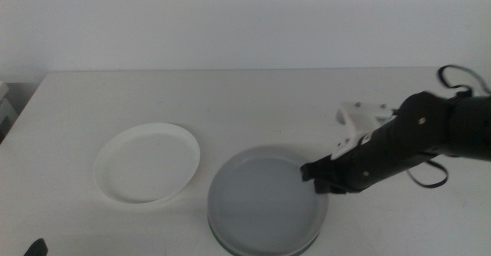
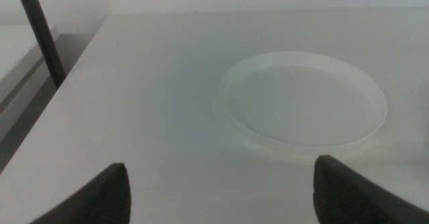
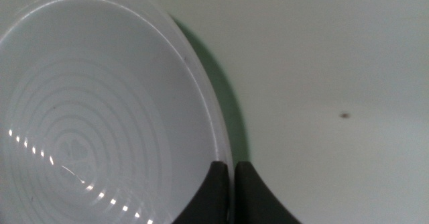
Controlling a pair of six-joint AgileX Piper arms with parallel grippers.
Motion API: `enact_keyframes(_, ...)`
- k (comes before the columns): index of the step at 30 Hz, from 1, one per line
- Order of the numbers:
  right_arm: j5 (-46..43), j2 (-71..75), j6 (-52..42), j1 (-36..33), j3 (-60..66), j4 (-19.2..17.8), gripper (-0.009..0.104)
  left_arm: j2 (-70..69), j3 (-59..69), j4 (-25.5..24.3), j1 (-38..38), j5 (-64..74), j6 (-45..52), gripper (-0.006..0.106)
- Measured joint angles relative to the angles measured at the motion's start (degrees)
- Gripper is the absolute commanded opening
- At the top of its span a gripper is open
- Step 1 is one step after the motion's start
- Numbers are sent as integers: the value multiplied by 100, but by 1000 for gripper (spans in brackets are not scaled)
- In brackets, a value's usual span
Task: Stack the three bowls on top of each other.
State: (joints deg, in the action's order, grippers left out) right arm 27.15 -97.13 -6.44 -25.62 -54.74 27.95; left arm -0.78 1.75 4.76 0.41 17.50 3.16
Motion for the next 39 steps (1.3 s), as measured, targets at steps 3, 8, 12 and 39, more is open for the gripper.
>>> enact_keyframes(3,-72,-195,2,-149,0,17,-1,0,0,0,0,0,0,105)
enact_keyframes(8,-119,-248,42,-195,0,19,9,0,0,0,0,0,0,105)
enact_keyframes(12,-132,-248,42,-195,0,-3,29,0,0,0,0,0,0,105)
enact_keyframes(39,2010,5392,-584,-195,191,-1072,53,0,0,0,0,0,0,105)
